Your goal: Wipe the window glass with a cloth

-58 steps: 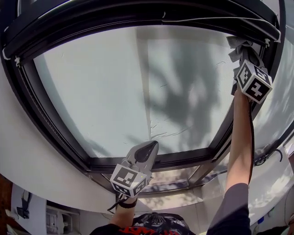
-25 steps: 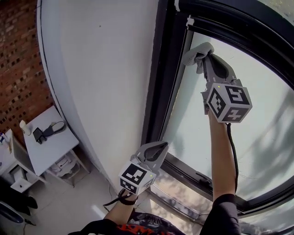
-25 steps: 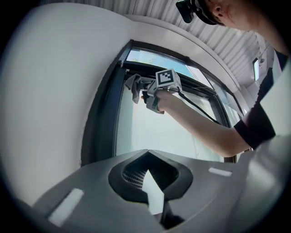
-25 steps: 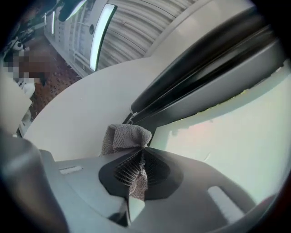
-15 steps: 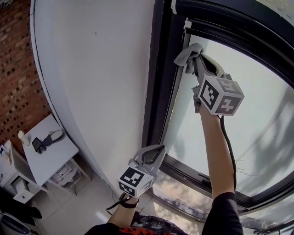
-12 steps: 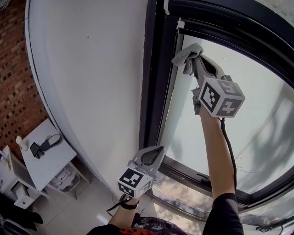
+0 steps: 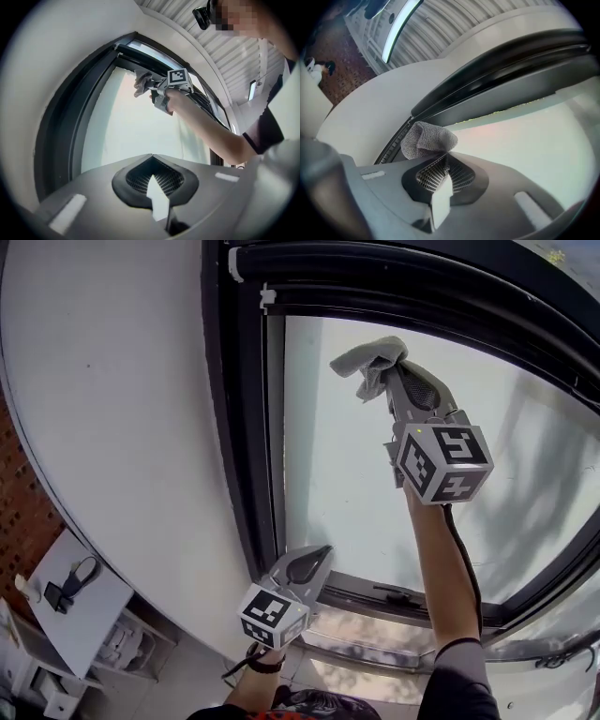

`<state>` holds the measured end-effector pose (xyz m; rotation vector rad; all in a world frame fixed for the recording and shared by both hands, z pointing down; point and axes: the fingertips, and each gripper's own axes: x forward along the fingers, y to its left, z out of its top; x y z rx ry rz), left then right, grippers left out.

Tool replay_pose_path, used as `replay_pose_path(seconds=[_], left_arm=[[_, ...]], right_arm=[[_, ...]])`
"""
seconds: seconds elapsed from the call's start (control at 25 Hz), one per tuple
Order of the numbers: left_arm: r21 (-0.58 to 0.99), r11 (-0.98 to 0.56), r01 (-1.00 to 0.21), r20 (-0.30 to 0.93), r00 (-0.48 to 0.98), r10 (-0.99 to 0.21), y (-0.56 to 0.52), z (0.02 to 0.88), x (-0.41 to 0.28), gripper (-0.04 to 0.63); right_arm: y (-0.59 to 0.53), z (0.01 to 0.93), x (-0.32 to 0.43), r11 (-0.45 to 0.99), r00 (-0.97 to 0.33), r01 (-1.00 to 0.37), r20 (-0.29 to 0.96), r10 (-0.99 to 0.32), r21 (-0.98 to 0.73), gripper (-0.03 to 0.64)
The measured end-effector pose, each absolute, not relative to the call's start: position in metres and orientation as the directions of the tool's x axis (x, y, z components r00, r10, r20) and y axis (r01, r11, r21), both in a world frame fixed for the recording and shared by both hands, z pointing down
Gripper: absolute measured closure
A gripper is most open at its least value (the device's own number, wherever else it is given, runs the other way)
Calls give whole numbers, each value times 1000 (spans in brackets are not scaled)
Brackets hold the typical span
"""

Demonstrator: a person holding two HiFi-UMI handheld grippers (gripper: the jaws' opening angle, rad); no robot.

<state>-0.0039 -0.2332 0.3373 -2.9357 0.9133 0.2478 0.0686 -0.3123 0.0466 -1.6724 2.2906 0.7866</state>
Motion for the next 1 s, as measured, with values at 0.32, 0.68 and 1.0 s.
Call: replay_pose_path(seconds=[0.32, 0.68, 1.0], left_arm=[[-9, -888, -459, -144, 880, -453, -222, 341, 56, 604], [-8, -930, -369, -120, 923, -365, -204, 344, 105, 604], [-10, -948, -318, -94, 944, -316, -191, 348, 138, 604]], right_arm=[[-285, 51, 154, 139, -244, -959, -467, -850, 248, 601], [-247, 60, 250, 3, -95, -982, -478, -873, 188, 601], [-218, 63, 316, -50, -47, -982, -490, -871, 185, 600]])
